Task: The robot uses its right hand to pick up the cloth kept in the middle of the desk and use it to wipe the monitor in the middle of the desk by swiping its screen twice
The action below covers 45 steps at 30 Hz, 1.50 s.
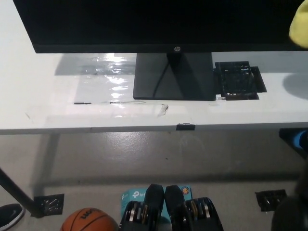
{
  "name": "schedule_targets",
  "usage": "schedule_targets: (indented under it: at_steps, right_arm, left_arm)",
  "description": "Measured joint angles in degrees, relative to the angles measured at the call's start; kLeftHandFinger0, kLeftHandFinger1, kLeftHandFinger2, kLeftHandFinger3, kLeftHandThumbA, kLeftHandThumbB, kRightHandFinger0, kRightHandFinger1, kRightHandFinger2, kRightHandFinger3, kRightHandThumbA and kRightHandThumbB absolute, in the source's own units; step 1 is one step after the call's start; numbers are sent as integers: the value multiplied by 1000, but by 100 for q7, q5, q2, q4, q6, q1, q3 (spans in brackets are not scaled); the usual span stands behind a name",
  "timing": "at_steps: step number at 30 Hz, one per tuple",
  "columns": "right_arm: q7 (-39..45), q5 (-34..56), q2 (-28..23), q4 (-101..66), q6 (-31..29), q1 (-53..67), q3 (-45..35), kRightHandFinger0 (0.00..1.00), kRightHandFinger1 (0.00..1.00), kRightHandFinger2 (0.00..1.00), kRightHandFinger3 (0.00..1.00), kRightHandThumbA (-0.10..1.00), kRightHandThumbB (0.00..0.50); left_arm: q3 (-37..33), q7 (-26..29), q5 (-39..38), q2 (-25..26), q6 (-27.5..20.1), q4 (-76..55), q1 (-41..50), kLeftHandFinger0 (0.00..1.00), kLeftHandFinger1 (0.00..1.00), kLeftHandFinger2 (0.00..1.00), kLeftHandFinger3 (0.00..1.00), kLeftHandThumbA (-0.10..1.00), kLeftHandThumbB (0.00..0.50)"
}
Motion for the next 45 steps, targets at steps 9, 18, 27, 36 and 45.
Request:
schedule_targets:
  at_steps: [9,18,27,36,45]
  right_arm:
    - [-533,-953,-338,1615,-176,-189,1665,0,0,149,364,-100,67]
    - [-1262,-1800,-533,3020,-554,-715,2823,0,0,8,424,-100,98]
    - [-1515,-2263,-279,2796,-562,-849,3555,0,0,54,404,-100,102]
    - [-1447,-2532,500,1754,-558,-851,4016,0,0,0,388,-100,67]
    - [-1451,-2807,843,2359,-618,-1288,4328,0,0,44,453,-100,92]
  left_arm:
    - [-2,-10,-1,1,4,0,-57,746,597,4,0,524,500]
    - [-18,-80,5,5,65,-71,-58,750,596,0,0,511,500]
    - [-36,-144,15,5,65,-90,-58,753,600,0,0,517,500]
    - [-93,-167,66,4,66,-92,-65,738,581,0,0,518,500]
    - [-148,-171,131,3,43,-62,-74,727,579,0,5,533,500]
